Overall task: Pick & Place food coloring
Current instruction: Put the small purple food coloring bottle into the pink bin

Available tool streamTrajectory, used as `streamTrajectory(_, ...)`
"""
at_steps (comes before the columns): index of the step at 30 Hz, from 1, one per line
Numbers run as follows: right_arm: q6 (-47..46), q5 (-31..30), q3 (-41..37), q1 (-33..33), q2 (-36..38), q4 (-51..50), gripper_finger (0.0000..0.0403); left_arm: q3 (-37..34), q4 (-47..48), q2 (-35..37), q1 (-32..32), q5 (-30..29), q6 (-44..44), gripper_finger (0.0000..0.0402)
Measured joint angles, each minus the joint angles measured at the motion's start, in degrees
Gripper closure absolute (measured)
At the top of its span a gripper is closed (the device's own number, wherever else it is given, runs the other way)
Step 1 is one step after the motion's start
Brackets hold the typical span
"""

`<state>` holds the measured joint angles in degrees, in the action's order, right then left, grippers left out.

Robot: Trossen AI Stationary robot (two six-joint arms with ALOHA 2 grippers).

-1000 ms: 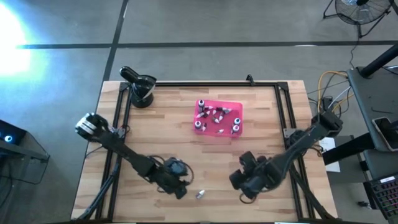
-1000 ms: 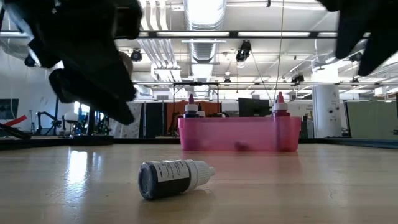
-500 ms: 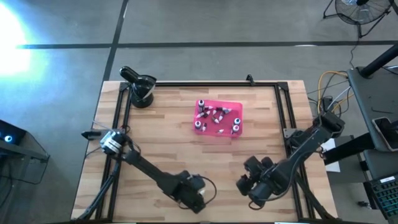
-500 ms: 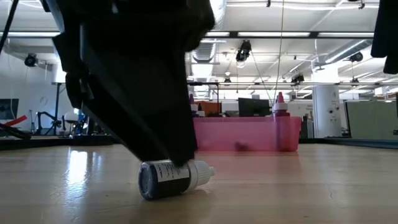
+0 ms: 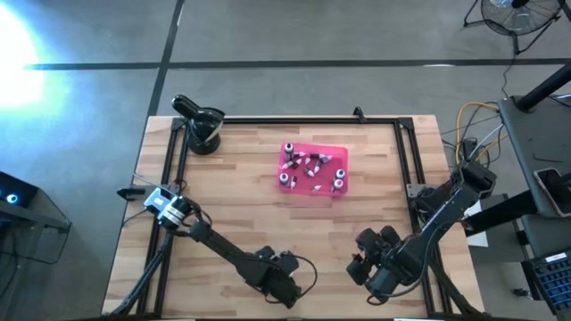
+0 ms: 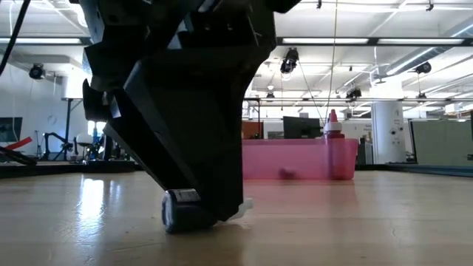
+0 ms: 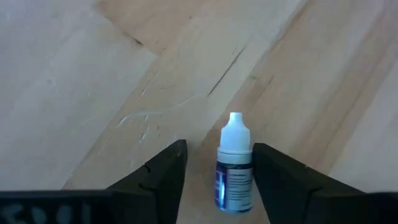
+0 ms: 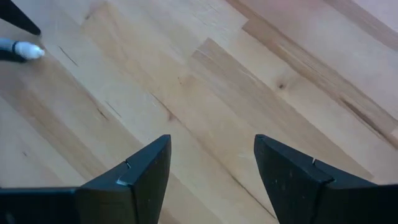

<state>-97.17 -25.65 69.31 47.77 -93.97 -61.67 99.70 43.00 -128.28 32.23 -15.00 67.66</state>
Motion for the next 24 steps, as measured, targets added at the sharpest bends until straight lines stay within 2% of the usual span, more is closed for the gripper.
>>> streamTrajectory(10, -1.3, -0.2, -0.2, 2.6, 0.1, -0.1, 0.0179, -0.4, 0.9, 0.1, -1.1, 0.6, 1.4, 0.0321)
streamTrajectory(17, -11.6, -8.6, -0.2, 7.5, 0.2, -0.1, 0.0179, -0.5, 0.4, 1.2, -2.7, 2.1, 1.0, 0.0354)
streamTrajectory(24, -16.7, -14.9, -0.2, 10.7, 0.7, -0.4, 0.0179, -0.1, 0.3, 7.4, -6.7, -7.1, -1.9, 0.0354)
